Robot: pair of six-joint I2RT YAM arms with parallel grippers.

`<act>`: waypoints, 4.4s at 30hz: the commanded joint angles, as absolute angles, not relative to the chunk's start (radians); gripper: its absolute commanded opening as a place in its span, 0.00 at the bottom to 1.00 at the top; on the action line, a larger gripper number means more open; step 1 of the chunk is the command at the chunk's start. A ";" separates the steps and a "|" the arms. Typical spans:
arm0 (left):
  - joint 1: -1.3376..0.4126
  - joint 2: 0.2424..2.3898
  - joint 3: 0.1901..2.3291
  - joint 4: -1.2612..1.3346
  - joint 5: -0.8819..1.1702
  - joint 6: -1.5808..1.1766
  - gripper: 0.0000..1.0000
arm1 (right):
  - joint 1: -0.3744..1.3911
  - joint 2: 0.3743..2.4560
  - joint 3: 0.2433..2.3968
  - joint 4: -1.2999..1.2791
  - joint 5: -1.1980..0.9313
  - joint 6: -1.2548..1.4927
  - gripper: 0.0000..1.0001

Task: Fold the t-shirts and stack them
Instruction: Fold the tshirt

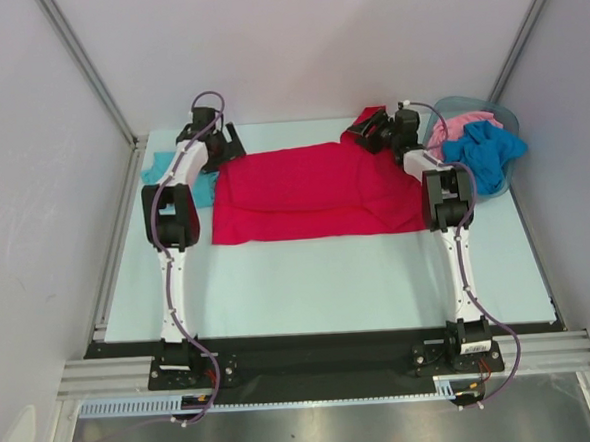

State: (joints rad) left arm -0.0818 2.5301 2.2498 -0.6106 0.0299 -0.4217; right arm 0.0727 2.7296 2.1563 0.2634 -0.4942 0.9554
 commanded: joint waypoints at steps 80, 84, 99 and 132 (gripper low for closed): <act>-0.322 1.522 1.232 -0.206 0.278 -0.514 1.00 | -0.124 1.692 1.019 0.055 -0.032 0.792 0.59; -0.324 1.503 1.174 -0.187 0.267 -0.540 1.00 | -0.133 1.623 0.997 0.041 -0.017 0.793 0.60; -0.466 1.296 0.772 -0.098 -0.093 -0.776 1.00 | 0.061 1.231 0.718 -0.086 0.087 0.908 0.61; -0.384 1.457 0.534 0.354 -0.063 -0.953 1.00 | -0.049 1.225 0.365 0.195 0.034 1.040 0.62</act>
